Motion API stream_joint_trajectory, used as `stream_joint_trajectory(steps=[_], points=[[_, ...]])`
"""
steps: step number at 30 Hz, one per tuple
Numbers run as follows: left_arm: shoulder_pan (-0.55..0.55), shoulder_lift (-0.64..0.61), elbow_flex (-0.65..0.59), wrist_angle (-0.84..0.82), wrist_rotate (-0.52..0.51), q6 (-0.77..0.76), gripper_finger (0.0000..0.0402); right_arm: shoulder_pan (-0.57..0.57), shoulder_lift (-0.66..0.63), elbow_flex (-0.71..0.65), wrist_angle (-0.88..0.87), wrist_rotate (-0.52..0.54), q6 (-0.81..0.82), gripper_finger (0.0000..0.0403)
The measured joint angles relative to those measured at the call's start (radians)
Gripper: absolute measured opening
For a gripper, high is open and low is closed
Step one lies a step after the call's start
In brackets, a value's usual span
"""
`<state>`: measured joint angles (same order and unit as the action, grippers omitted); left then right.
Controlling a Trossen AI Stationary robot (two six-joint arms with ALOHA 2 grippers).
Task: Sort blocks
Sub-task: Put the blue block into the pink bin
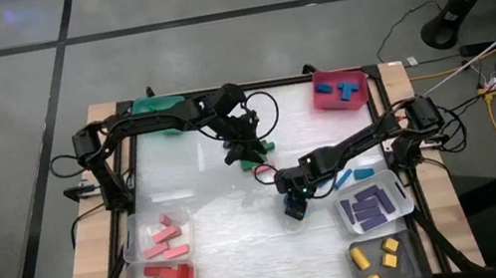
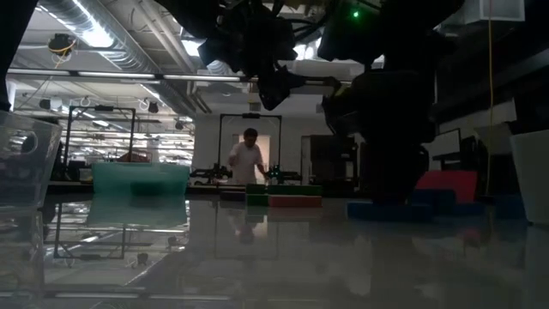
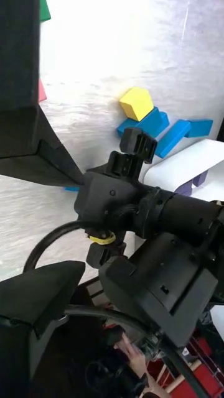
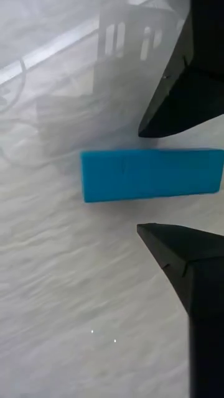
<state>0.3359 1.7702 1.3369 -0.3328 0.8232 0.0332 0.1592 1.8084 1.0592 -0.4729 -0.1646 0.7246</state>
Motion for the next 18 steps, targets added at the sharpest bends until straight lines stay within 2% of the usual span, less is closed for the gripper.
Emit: stream_joint_trajectory(steps=[11, 14, 18], points=[[0.000, 0.000, 0.000, -0.001, 0.002, -0.001, 0.0194, -0.001, 0.035, 0.003, -0.018, 0.045, -0.008, 0.0233], [0.000, 0.000, 0.000, -0.003, 0.002, 0.023, 0.0194, -0.001, 0.062, 0.004, -0.032, 0.057, -0.008, 0.0213], [0.001, 0.000, 0.000, -0.024, 0.003, 0.080, 0.0194, -0.001, 0.077, 0.005, -0.041, 0.071, -0.008, 0.0159]])
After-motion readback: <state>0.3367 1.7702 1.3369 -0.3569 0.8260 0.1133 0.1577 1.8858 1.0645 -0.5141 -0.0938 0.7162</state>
